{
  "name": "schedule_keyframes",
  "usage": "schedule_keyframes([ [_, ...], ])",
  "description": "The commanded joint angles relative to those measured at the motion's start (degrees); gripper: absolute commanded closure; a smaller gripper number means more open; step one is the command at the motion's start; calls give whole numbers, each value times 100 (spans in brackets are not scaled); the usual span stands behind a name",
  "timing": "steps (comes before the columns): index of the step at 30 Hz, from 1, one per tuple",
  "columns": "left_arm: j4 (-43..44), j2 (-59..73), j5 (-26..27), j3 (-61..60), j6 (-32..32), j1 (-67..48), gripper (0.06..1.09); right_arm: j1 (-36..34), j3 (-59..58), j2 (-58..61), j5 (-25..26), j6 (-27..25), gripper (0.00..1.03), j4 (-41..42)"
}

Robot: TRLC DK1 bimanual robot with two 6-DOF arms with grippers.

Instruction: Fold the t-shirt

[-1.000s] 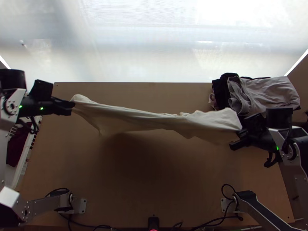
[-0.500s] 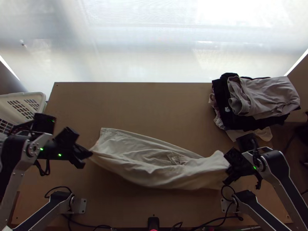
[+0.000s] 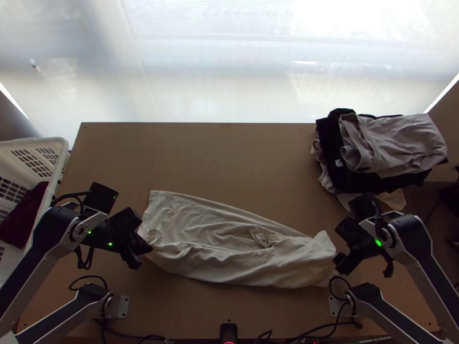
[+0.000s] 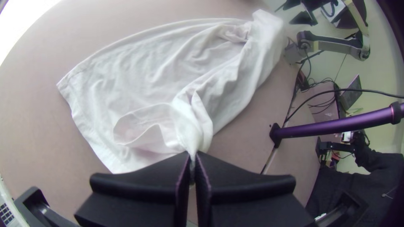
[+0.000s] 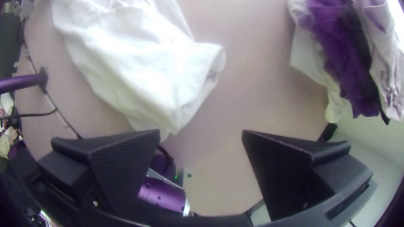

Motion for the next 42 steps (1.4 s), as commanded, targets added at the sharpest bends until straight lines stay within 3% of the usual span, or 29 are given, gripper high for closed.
schedule_keyframes([
  [1,67,23,-51,-121,16,-109,98,-124,1277,471,34,241,12,-124],
  [4,129,32,-95,-95,16,-30,98,1106,1074,814,-80,962,13,298],
  [8,111,67,-130,134,43,225,98,2117,767,1553,-72,909,13,773],
  [15,-170,-12,-139,424,368,1016,98,2970,907,2467,-80,716,16,1371],
  [19,-372,-47,-139,547,676,1500,98,3102,679,2959,-72,610,16,1854],
  [26,-548,-258,-147,565,895,2044,98,2513,160,3108,-80,250,17,2144],
  [31,-557,-399,-147,424,895,2044,98,2390,-103,3161,-80,56,40,2680],
  [37,-557,-425,-191,433,931,2150,98,2284,169,2836,-124,-137,95,2540],
  [38,-557,-408,-200,441,966,2185,98,2249,310,2704,-115,-163,100,2408],
  [42,-539,-276,-218,582,1027,2317,98,2020,1092,2071,-115,-207,100,1801],
])
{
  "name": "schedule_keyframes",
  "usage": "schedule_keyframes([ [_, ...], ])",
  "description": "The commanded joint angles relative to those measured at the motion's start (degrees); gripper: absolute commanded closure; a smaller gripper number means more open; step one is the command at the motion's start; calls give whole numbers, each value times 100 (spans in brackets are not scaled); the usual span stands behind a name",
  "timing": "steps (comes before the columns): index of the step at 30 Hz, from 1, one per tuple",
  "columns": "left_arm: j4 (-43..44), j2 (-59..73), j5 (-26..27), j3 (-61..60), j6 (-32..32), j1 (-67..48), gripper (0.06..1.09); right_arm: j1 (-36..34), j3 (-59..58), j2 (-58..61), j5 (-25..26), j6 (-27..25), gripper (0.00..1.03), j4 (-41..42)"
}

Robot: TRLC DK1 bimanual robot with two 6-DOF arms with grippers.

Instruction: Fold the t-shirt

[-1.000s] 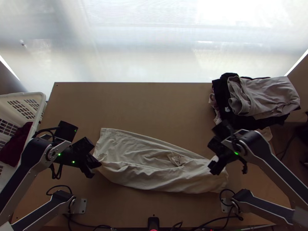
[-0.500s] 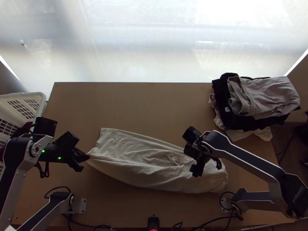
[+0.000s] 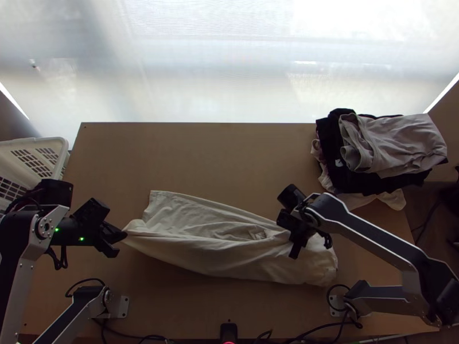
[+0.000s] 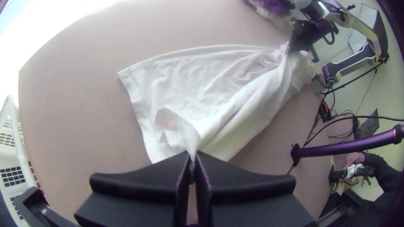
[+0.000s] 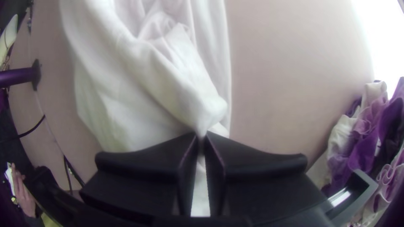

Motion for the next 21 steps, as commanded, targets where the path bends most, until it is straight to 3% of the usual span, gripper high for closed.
schedule_keyframes([
  [1,21,153,-23,209,76,258,98,-294,1006,-804,-11,-177,100,-729],
  [6,196,566,3,833,68,926,98,-699,2500,-1015,-2,-405,100,-1564],
  [14,1084,1744,-6,2221,-1040,1506,98,-2079,4398,-39,25,-493,100,-1177],
  [21,1444,2658,3,3610,-1901,1111,98,-2026,5936,664,33,-71,100,-1133],
])
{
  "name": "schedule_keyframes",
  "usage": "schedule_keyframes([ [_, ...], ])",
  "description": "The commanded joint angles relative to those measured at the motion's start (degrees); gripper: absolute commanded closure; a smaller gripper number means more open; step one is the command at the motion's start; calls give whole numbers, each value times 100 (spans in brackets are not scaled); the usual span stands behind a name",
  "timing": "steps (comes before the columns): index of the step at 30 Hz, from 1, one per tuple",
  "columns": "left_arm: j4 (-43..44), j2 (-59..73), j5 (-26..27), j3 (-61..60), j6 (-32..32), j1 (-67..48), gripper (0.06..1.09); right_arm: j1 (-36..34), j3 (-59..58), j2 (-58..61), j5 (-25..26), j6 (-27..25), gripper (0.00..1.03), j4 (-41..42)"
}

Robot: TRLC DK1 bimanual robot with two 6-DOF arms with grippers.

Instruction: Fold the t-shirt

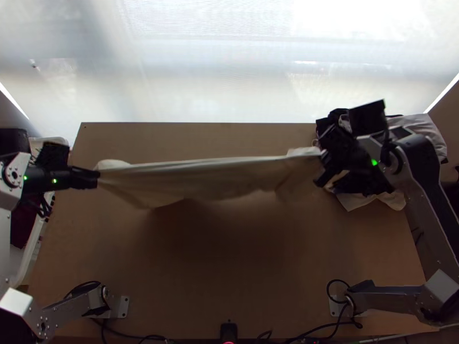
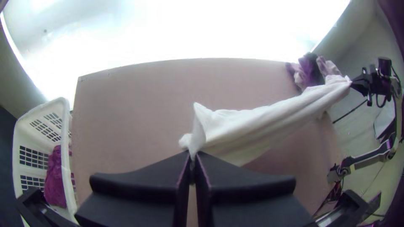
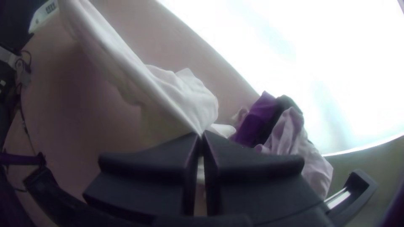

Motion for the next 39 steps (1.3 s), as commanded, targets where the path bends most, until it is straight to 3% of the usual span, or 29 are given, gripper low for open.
schedule_keyframes([
  [1,347,925,-21,1448,-763,-370,98,-34,1586,645,16,318,100,-113],
  [5,303,1224,-30,2362,-947,-1134,98,555,1973,821,-37,538,100,-667],
  [9,48,1154,-30,2291,-684,-1820,98,1196,1410,566,-169,564,100,-1053],
  [18,-1050,-508,-232,-1057,1004,-2585,95,2735,-2448,-990,-283,573,100,-1335],
  [21,-1121,-982,-407,-1752,1153,-2585,81,2919,-3389,-1227,-802,590,100,-1378],
  [23,-1147,-1140,-504,-1945,1171,-2514,80,2928,-3811,-1324,-1285,626,100,-1378],
  [24,-1173,-1167,-566,-1980,1180,-2444,74,3007,-4013,-1386,-1399,626,100,-1370],
  [25,-1209,-1184,-645,-1980,1197,-2338,58,3112,-4215,-1447,-1461,626,100,-1370],
  [27,-1235,-1220,-873,-1980,1259,-2084,15,3271,-4610,-1491,-1487,573,100,-1352],
  [28,-1235,-1237,-891,-1971,1303,-1952,10,3288,-4795,-1482,-1487,511,98,-1343],
  [30,-1235,-1255,-891,-1910,1329,-1758,10,3253,-4962,-1465,-1478,450,79,-1326],
  [33,-1235,-1237,-865,-1611,1215,-1565,10,2910,-4865,-1465,-1478,520,38,-1326],
  [34,-1226,-1228,-847,-1506,1118,-1574,10,2726,-4777,-1447,-1478,573,29,-1326],
  [39,-1156,-1263,-785,-1488,670,-2655,10,1829,-4312,-1561,-1531,555,19,-1326],
])
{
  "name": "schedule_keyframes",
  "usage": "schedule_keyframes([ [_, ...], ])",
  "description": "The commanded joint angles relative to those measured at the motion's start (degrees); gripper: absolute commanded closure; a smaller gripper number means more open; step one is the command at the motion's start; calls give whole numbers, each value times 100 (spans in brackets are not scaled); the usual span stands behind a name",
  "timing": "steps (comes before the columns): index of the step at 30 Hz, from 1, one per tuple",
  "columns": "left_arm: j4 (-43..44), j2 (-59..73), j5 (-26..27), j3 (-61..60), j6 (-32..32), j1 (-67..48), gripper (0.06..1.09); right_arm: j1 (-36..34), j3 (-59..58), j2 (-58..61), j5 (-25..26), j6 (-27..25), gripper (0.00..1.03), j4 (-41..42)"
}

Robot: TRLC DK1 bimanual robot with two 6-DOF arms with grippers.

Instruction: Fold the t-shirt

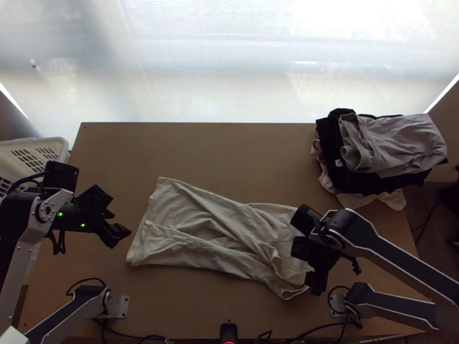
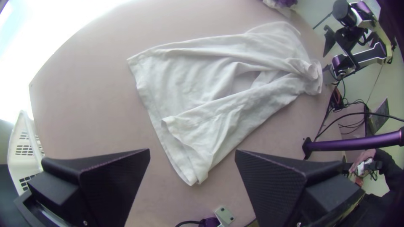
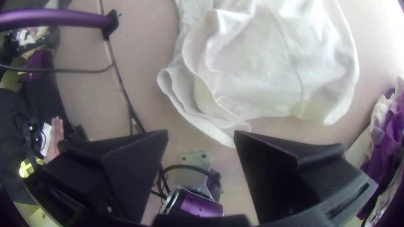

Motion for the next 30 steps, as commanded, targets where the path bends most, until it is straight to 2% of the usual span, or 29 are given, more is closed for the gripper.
schedule_keyframes([
  [1,158,-68,12,0,-450,-1061,10,-893,255,-123,-86,13,19,-1],
  [3,572,-94,-251,-290,-476,-1817,10,-1174,466,-123,-86,-4,19,-1],
  [5,1029,-94,-919,-712,-450,-2555,10,-1420,642,-97,-95,4,19,-1],
  [6,1283,-112,-1368,-1011,-318,-2915,10,-1525,694,-97,-95,4,19,-1],
  [8,1864,-296,-2580,-1696,51,-3689,10,-1587,712,-150,-95,22,18,-19],
  [9,2145,-358,-2906,-2004,254,-3873,10,-1613,685,-185,-95,22,18,-28],
  [13,2980,-261,-3020,-2645,1212,-3566,11,-1631,325,-264,-95,66,18,-45],
  [16,3437,-77,-3204,-2804,1528,-3522,11,-1587,88,-273,-95,48,18,-45],
  [21,4527,257,-3222,-3014,2143,-3135,11,-1613,202,-246,-95,66,18,-36],
  [27,4843,301,-3222,-3181,2442,-3126,11,-1543,35,-369,-104,242,18,-36],
  [30,4509,319,-3108,-3190,2425,-3179,13,-1543,0,-413,-104,277,18,-36],
])
